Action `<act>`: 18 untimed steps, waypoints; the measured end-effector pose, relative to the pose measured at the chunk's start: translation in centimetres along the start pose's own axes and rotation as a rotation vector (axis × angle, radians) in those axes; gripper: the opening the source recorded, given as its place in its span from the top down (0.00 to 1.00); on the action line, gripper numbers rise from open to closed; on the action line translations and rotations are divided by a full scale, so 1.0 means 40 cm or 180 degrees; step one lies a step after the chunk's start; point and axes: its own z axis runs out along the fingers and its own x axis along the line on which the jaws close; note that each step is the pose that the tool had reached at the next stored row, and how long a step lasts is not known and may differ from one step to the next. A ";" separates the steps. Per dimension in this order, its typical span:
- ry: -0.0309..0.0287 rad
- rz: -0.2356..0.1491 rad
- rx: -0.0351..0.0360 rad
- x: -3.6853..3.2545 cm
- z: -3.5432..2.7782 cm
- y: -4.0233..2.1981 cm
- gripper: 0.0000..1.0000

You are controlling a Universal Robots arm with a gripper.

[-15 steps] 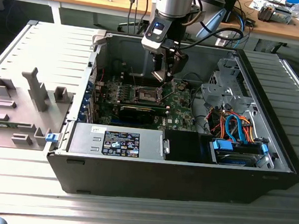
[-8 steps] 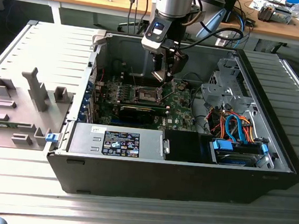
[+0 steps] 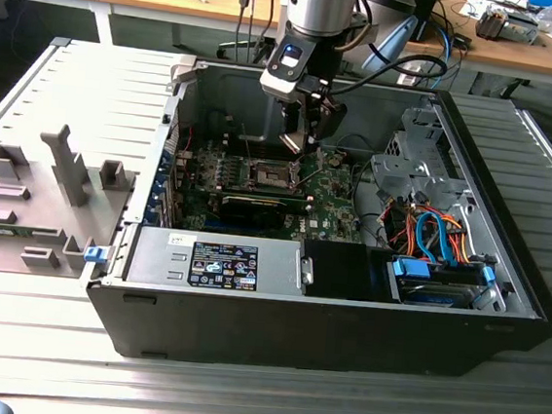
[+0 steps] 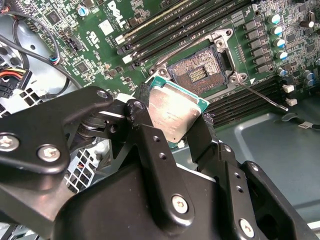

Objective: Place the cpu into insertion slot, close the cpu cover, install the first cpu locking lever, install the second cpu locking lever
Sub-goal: 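Place the cpu into insertion slot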

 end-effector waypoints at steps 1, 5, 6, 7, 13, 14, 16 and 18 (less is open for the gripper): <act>0.0000 0.0010 0.0000 0.001 0.013 -0.001 0.46; -0.0001 0.0015 0.0001 0.001 0.014 0.000 0.46; -0.0001 0.0020 0.0001 0.001 0.014 -0.001 0.46; -0.0001 0.0024 0.0001 0.001 0.015 -0.001 0.46; -0.0006 0.0167 0.0007 0.001 0.028 -0.001 0.46; -0.0007 0.0169 0.0007 0.001 0.028 -0.001 0.46; -0.0007 0.0173 0.0007 0.001 0.028 -0.001 0.46; -0.0007 0.0175 0.0008 0.001 0.028 -0.001 0.46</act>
